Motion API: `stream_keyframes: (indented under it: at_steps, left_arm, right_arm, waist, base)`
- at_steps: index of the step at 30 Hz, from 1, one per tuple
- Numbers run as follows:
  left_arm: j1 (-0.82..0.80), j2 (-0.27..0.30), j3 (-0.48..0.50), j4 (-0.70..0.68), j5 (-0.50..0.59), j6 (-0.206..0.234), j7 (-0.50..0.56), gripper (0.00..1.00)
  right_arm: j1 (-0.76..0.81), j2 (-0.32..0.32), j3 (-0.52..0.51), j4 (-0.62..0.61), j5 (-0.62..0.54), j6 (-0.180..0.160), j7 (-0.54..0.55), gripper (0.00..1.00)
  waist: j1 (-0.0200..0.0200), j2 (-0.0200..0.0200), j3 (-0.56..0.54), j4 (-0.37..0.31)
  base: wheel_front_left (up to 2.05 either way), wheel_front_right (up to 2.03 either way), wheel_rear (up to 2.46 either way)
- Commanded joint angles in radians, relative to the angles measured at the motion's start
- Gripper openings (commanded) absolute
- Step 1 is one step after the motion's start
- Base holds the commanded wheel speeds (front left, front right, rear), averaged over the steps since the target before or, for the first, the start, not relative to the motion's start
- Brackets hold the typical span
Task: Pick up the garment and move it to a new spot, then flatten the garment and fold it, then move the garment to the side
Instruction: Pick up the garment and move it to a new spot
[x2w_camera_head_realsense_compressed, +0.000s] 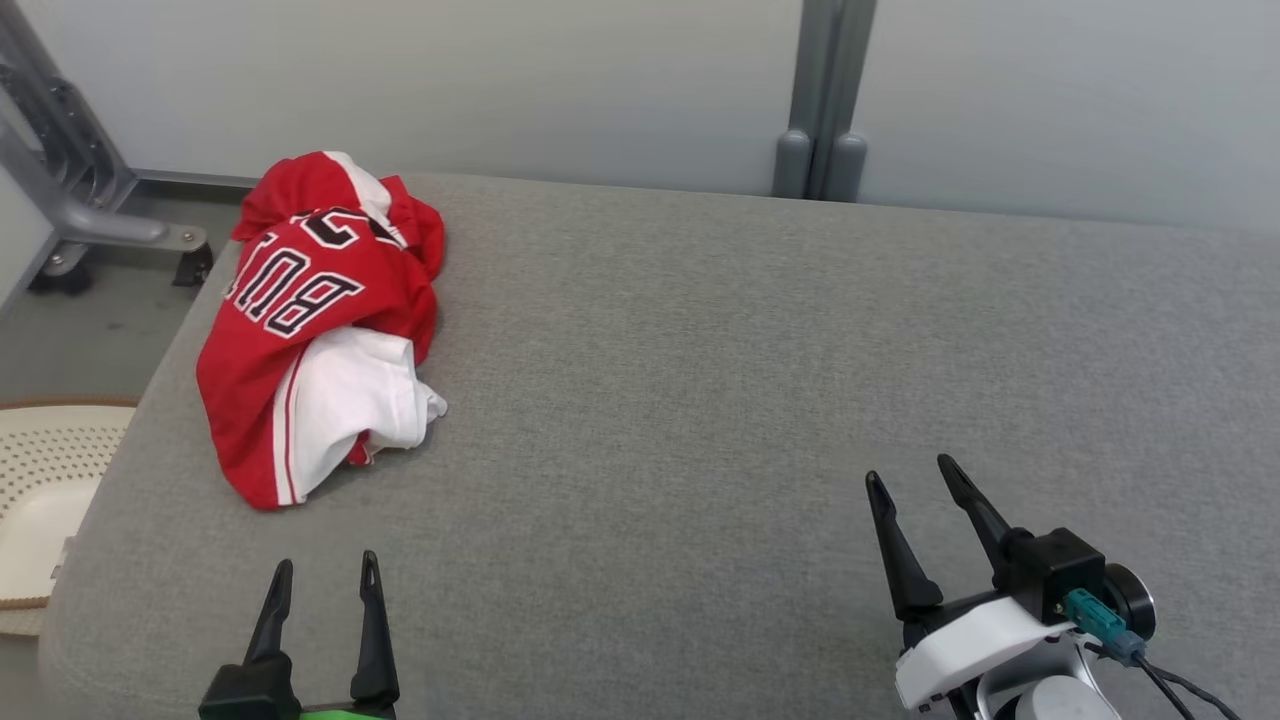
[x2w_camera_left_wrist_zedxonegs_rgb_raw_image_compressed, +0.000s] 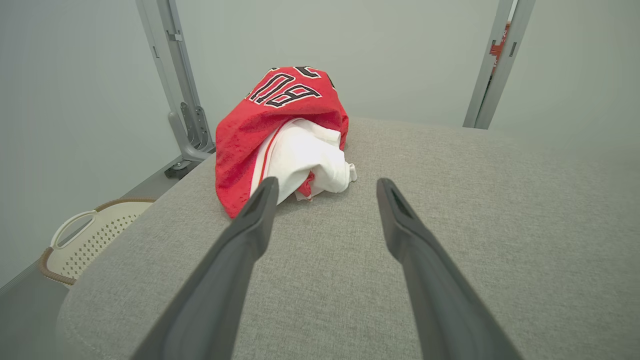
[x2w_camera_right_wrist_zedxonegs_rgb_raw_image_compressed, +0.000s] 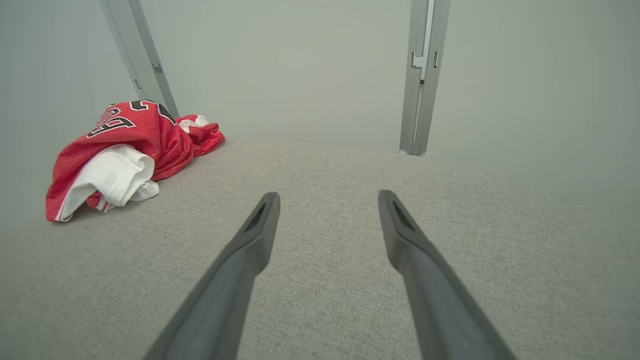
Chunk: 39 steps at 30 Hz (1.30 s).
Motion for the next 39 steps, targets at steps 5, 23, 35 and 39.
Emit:
stream_keyframes:
  at_steps: [5, 23, 35, 39]
  left_arm:
    - [0.019, 0.006, 0.011, -0.006, -0.002, -0.004, -0.001, 1.0]
    - [0.023, 0.006, 0.022, -0.017, -0.005, 0.0, -0.001, 1.0]
    - [-0.17, 0.106, 0.168, -0.091, 0.055, -0.003, -0.001, 1.0]
    - [-0.28, 0.209, 0.187, -0.035, 0.064, -0.056, 0.0, 1.0]
  right_arm:
    - [0.01, -0.003, 0.006, 0.003, 0.008, 0.0, -0.003, 1.0]
    - [-0.001, -0.003, 0.005, 0.003, 0.001, 0.0, -0.003, 1.0]
    - [-0.047, -0.004, -0.041, -0.042, -0.059, 0.0, -0.003, 1.0]
    - [-0.078, -0.004, -0.045, -0.052, -0.1, 0.0, -0.003, 1.0]
  waist:
    - [0.0, 0.0, -0.014, 0.114]
    - [0.0, 0.0, -0.002, 0.139]
    - [0.0, 0.0, 0.117, 0.117]
    - [0.0, 0.0, 0.182, 0.101]
  base:
    - [0.0, 0.0, 0.0]
    - [0.0, 0.0, 0.0]
    - [0.0, 0.0, 0.0]
    - [0.0, 0.0, 0.0]
